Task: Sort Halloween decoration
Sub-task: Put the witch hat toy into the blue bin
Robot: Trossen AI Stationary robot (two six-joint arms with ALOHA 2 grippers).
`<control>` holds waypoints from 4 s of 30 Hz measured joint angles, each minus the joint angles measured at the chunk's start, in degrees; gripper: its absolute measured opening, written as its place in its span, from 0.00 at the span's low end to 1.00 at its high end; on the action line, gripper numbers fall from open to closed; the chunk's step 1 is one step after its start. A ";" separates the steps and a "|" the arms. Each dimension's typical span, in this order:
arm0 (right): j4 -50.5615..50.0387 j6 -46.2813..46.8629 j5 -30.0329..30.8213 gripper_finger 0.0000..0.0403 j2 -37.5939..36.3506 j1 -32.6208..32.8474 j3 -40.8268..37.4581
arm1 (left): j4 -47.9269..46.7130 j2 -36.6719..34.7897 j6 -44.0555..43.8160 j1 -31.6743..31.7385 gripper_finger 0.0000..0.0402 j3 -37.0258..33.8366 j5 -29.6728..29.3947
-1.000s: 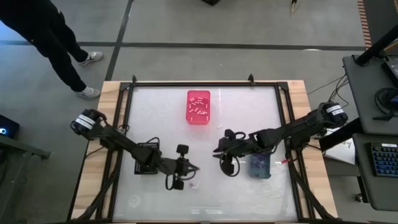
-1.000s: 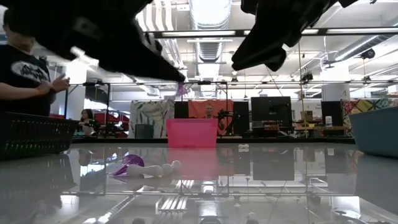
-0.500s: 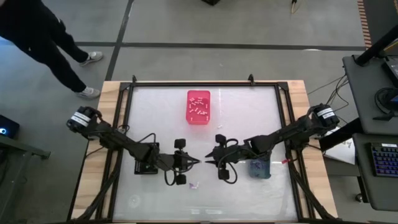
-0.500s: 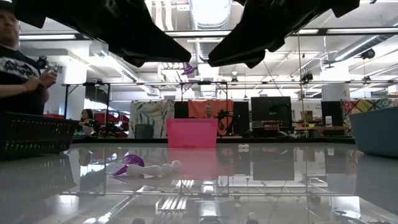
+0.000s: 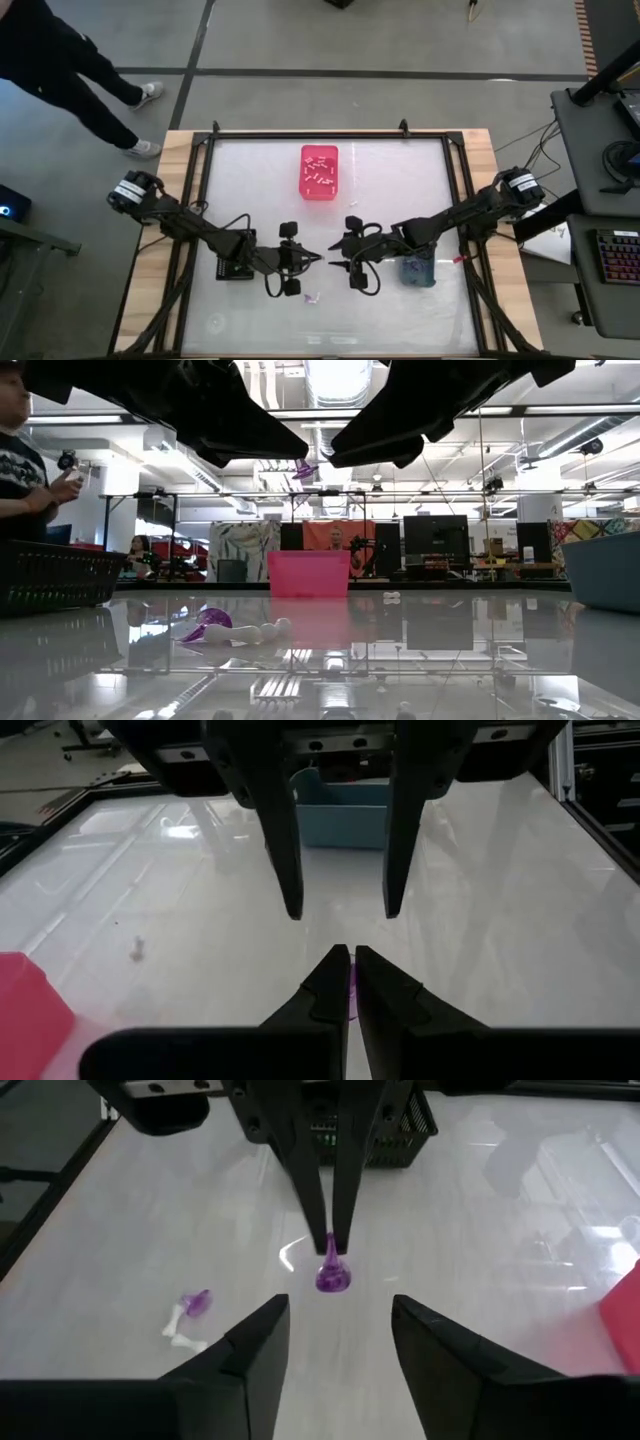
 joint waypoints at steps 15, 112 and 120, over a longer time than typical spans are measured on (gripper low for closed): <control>1.67 0.00 1.40 0.46 0.00 -0.04 0.00 | 6.17 0.00 -1.31 0.68 0.00 0.04 -1.52; -61.18 48.66 -18.98 0.11 -19.21 1.09 -0.07 | -10.81 -12.26 -0.87 1.27 0.39 0.00 -1.95; -72.58 58.16 -21.61 0.11 -18.98 2.14 -0.11 | -10.77 -12.26 -0.87 1.27 0.39 0.00 -1.97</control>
